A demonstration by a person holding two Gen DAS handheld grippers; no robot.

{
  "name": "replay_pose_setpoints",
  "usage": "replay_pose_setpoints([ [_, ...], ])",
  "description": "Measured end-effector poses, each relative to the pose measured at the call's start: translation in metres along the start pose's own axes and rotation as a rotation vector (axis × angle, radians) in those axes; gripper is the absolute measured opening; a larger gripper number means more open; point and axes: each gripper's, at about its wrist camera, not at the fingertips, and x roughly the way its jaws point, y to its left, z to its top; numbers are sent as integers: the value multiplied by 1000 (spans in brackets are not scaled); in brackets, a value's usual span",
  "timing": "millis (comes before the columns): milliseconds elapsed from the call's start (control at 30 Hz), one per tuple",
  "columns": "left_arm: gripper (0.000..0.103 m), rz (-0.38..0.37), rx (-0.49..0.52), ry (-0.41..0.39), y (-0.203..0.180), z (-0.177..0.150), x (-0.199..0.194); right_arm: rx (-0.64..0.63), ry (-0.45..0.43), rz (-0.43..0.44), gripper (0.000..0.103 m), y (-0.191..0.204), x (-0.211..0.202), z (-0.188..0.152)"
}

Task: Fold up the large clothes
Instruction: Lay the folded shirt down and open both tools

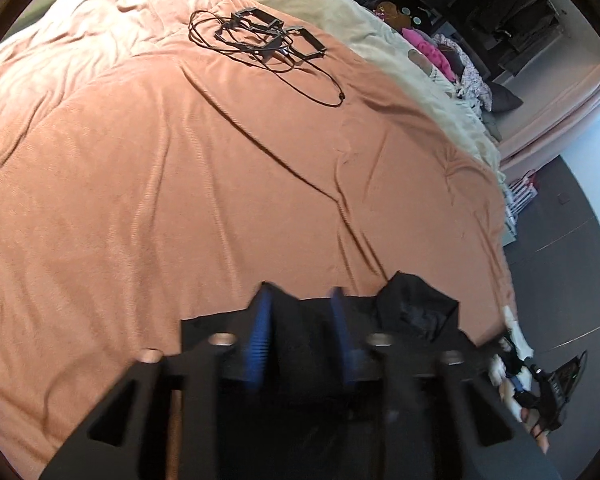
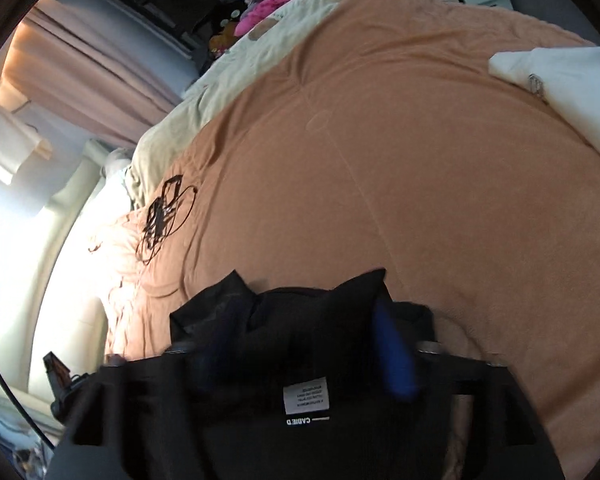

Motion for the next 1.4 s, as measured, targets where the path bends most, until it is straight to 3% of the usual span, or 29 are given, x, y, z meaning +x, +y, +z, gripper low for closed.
replay_pose_setpoints([
  [67,99,22,-8,-61,0,0,-11,-16,-16,-4,80,0,-8,0],
  [133,102,7,-16,-108,3,-3,-23,-24,-12,-2,80,-2,-15,-1],
  [333,100,117,27,-48,18,-25,-16,-62,-1,-92,80,-13,-25,-8],
  [467,73,182,43,35,33,-45,1,-86,45,-157,77,-23,-17,-16],
  [633,58,202,25,104,52,-69,12,-104,115,-183,65,-34,-7,-32],
  [700,38,186,31,115,53,-74,12,-116,140,-190,45,-36,-2,-38],
  [767,18,180,48,118,52,-78,10,-127,162,-178,33,-36,3,-41],
  [800,14,193,57,109,51,-79,8,-136,160,-187,30,-34,4,-41],
  [867,9,197,56,96,52,-79,2,-144,147,-190,17,-33,4,-40],
  [1000,5,203,58,93,54,-82,-4,-152,136,-183,11,-32,3,-39],
  [1400,5,215,46,81,52,-86,-8,-150,131,-226,18,-19,-9,-40],
])
